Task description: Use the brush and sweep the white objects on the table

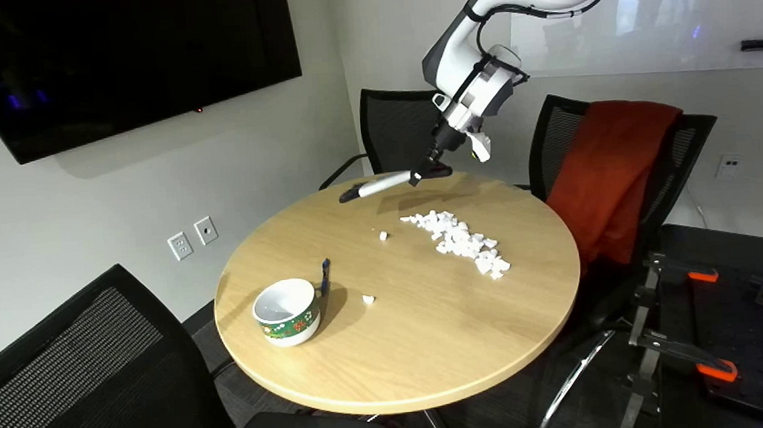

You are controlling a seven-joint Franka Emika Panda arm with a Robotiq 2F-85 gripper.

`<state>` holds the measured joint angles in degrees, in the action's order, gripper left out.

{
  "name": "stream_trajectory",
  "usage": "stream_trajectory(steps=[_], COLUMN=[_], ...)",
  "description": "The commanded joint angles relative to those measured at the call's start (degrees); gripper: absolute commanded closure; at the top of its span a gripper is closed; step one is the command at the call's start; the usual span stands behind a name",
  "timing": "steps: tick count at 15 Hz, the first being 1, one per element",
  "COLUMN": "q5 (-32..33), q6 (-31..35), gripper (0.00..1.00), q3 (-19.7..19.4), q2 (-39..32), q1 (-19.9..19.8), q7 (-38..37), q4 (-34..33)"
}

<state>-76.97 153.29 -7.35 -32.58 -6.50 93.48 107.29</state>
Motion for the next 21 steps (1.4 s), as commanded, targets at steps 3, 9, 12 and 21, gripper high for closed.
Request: stream_trajectory(steps=[3,9,12,21], q5=[6.2,3.0,1.5,6.8], q6=[0.0,0.7,3.5,12.9], gripper=[0.61,0.86,0.86,0.61], q3=[-0.1,0.3,-0.5,-3.7], q2=[-0.2,1.6,2.8,2.1], q1=[0.3,0.4,1.7,5.9], q7=[-7.0,-9.9,-14.9,-32.5], q4=[1.8,3.5,5.0,7.2])
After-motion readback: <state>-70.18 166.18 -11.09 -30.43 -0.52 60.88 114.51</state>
